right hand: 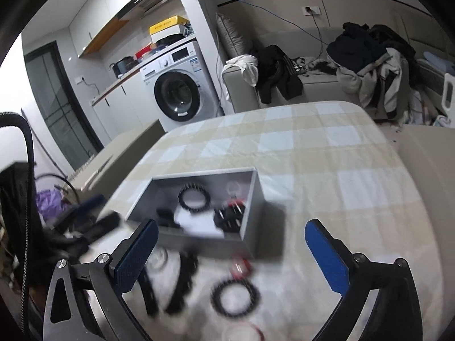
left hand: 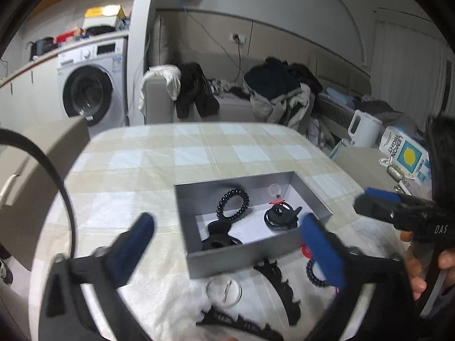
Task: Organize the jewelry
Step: 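Grasp the white round pin badge with the right tool while the left tool grasps the long black hair clip, then place the badge into the grey box with the right tool while the left tool drops the hair clip inside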
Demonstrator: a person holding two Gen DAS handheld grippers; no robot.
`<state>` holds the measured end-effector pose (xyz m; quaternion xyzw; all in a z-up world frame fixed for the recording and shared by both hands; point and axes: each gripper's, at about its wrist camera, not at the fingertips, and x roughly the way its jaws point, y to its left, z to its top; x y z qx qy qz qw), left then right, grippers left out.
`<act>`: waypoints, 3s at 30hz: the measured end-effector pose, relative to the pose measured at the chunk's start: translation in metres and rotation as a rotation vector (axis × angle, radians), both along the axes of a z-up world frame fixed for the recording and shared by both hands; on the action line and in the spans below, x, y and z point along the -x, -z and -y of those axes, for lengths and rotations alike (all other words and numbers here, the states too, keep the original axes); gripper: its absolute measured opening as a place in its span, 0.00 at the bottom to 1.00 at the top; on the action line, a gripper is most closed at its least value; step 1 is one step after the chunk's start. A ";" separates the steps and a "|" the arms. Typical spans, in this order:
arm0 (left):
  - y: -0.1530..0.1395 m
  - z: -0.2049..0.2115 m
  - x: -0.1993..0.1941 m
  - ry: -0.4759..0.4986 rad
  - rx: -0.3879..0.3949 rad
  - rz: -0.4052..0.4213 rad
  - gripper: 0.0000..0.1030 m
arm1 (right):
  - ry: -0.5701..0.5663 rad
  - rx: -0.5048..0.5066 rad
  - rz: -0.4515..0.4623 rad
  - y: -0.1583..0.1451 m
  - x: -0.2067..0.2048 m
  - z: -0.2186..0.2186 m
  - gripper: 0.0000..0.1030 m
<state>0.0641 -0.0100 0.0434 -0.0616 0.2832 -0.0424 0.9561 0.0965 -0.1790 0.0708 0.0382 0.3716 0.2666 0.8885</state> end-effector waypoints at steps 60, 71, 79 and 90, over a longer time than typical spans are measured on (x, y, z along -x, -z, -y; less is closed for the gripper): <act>0.080 0.026 0.018 0.265 -0.272 -0.307 0.99 | -0.069 0.067 -0.072 0.047 0.065 0.010 0.40; 0.079 0.015 0.009 0.292 -0.187 -0.323 0.89 | -0.042 0.074 -0.067 0.043 0.069 0.020 0.40; 0.059 0.013 0.019 0.280 -0.132 -0.231 0.89 | -0.010 0.032 -0.053 0.036 0.074 0.031 0.40; 0.013 -0.003 0.020 0.128 -0.063 -0.047 0.89 | -0.064 -0.058 0.033 0.007 0.058 0.017 0.40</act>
